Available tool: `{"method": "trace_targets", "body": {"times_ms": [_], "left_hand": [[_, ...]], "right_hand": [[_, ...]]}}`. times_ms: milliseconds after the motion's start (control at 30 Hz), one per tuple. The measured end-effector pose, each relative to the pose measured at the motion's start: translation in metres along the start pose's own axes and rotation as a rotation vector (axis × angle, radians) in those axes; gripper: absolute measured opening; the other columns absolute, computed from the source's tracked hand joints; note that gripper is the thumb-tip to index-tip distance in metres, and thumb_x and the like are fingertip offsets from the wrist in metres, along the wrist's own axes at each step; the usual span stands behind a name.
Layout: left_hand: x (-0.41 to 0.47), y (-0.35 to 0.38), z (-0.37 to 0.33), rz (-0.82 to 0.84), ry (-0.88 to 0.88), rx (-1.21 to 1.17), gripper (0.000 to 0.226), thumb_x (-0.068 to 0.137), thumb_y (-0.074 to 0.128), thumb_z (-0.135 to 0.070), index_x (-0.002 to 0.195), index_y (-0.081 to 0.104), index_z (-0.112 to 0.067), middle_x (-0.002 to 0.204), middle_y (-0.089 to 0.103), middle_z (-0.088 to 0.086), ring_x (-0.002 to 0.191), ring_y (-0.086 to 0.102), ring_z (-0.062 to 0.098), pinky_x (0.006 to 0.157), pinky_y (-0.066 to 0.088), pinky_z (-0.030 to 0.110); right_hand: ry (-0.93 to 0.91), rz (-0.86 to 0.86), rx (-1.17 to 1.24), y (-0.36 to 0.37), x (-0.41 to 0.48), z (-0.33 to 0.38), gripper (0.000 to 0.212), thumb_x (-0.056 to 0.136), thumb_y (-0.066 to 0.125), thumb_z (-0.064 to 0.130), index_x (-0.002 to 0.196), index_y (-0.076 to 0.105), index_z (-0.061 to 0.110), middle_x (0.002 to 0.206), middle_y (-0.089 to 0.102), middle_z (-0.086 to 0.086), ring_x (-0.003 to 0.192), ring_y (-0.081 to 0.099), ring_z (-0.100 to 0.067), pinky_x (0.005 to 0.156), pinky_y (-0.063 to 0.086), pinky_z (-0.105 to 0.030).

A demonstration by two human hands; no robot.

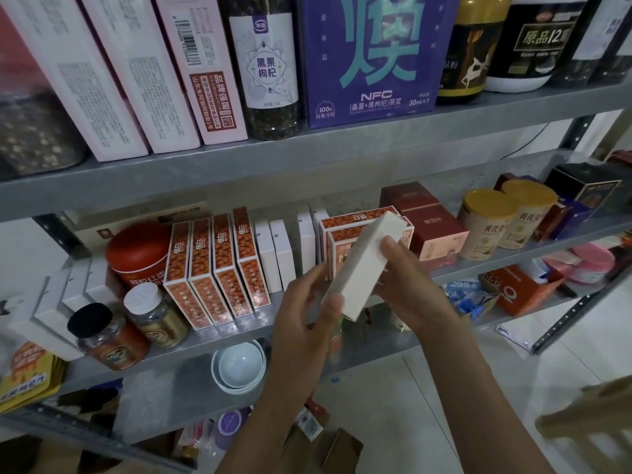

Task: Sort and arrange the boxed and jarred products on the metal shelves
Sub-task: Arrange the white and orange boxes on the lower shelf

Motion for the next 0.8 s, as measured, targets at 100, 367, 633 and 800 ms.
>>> {"method": "trace_targets", "body": {"times_ms": [100, 367, 633, 800], "left_hand": [[0.0, 0.006, -0.004, -0.019, 0.14, 0.283, 0.047, 0.081, 0.054, -0.068, 0.121, 0.041, -0.046, 0.121, 0.046, -0.03, 0.11, 0.051, -0.011, 0.083, 0.04, -0.003], [0.027, -0.019, 0.016, -0.035, 0.004, 0.127, 0.022, 0.095, 0.058, -0.02, 0.109, 0.053, -0.037, 0.108, 0.06, -0.018, 0.101, 0.06, 0.004, 0.071, 0.055, 0.014], [0.057, -0.043, 0.044, 0.19, -0.234, -0.001, 0.021, 0.098, 0.051, -0.022, 0.112, 0.063, -0.032, 0.1, 0.074, -0.003, 0.102, 0.069, 0.015, 0.092, 0.056, 0.041], [0.07, -0.04, 0.054, 0.355, -0.27, 0.098, 0.017, 0.099, 0.049, -0.026, 0.106, 0.065, -0.027, 0.097, 0.075, -0.005, 0.097, 0.071, 0.013, 0.088, 0.057, 0.032]], "right_hand": [[-0.029, -0.109, -0.108, 0.002, 0.001, 0.003, 0.095, 0.06, 0.069, 0.054, 0.144, 0.038, 0.019, 0.13, 0.059, -0.011, 0.11, 0.064, -0.025, 0.083, 0.058, -0.035], [0.029, -0.077, -0.203, -0.007, 0.005, -0.001, 0.06, 0.076, 0.071, 0.033, 0.131, 0.047, 0.028, 0.12, 0.062, -0.006, 0.099, 0.071, -0.019, 0.069, 0.061, -0.033], [-0.018, 0.042, -0.21, -0.035, 0.007, 0.0, 0.035, 0.077, 0.074, 0.02, 0.11, 0.065, 0.025, 0.113, 0.071, -0.011, 0.107, 0.068, -0.029, 0.085, 0.058, -0.039], [-0.022, 0.1, -0.279, -0.039, 0.008, 0.002, 0.048, 0.072, 0.079, 0.029, 0.119, 0.069, 0.035, 0.115, 0.069, -0.014, 0.107, 0.068, -0.029, 0.086, 0.057, -0.038]]}}
Point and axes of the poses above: each hand's wrist, its own x-axis towards the middle knuckle, its own y-axis out of the palm, z = x × y, the point moved 7 cm from there along x, towards the middle knuckle
